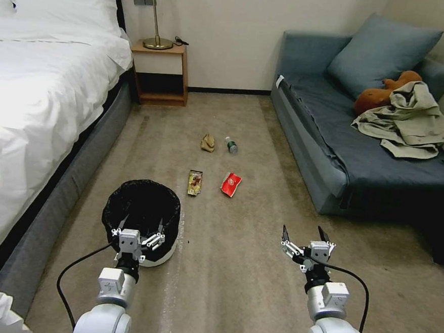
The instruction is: Pick up the trash bin, then pick up the garbage on the floor and place it into the trash bin.
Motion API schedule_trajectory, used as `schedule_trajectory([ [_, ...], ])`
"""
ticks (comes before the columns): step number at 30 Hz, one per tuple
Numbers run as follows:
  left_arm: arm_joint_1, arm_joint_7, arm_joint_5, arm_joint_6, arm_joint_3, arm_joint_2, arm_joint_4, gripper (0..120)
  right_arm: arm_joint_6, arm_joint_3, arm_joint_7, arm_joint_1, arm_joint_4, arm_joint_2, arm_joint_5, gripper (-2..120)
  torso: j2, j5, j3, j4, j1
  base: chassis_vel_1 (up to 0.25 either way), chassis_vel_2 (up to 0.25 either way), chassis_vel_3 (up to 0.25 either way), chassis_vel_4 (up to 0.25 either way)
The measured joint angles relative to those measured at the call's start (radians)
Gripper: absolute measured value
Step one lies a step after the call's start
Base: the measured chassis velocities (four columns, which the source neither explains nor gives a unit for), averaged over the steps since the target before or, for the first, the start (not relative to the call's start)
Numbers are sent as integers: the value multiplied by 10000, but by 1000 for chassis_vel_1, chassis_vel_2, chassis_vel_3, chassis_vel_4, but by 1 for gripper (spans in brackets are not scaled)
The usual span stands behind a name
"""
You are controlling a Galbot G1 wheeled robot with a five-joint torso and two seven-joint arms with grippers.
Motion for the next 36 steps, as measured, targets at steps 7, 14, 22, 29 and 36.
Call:
schedule_trajectory([
  [7, 0, 0, 0, 0, 0, 0, 0, 100, 0, 0, -1, 0, 0, 0, 0, 100, 0, 0, 0, 0, 0, 0, 0, 0, 0],
  [14, 0, 0, 0, 0, 0, 0, 0, 100, 0, 0, 0, 0, 0, 0, 0, 100, 0, 0, 0, 0, 0, 0, 0, 0, 0],
  [22, 0, 0, -7, 1, -2, 1, 0, 100, -2, -2, 2, 3, 0, -5, 9, 100, 0, 0, 0, 0, 0, 0, 0, 0, 0],
  [29, -169, -205, -888, 1234, -644, 366, -184, 100, -719, -129, 248, 235, 6, -484, 668, 100, 0, -1, 0, 1, 0, 0, 0, 0, 0],
  [36, -424, -515, -2154, 3029, -1564, 897, -492, 100, -2554, -455, 894, 790, 33, -1621, 2281, 100, 0, 0, 0, 1, 0, 0, 0, 0, 0],
])
